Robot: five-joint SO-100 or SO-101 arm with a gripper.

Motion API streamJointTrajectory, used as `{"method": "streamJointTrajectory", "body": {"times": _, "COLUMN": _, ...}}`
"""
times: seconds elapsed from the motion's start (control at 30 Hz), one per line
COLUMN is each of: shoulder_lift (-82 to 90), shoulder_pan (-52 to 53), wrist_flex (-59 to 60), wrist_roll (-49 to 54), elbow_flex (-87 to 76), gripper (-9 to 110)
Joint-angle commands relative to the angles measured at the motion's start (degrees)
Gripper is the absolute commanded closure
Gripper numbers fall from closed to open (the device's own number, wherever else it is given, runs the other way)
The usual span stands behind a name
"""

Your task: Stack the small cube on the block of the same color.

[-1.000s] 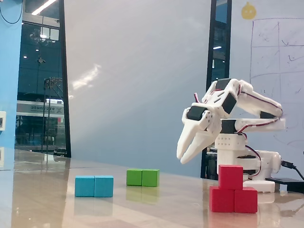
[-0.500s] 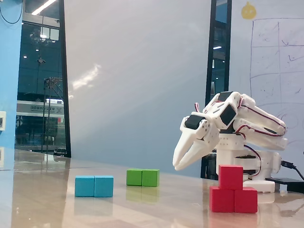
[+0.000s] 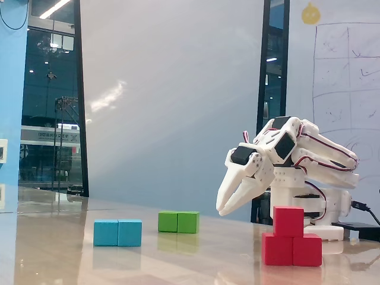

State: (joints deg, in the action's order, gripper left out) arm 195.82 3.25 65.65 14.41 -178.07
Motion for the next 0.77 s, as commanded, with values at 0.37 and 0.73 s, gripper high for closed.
{"method": "streamJointTrajectory", "body": {"times": 0.37, "shoulder_lift": 2.3, "shoulder_pan": 0.3, "wrist_flex": 3.6, "wrist_roll": -9.5, "elbow_flex": 1.6, "gripper": 101}}
{"method": "streamJointTrajectory", "body": {"times": 0.73, "shoulder_lift": 2.4, "shoulder_pan": -0.2, "wrist_flex": 5.2, "wrist_roll": -9.4, "elbow_flex": 2.1, "gripper": 101}}
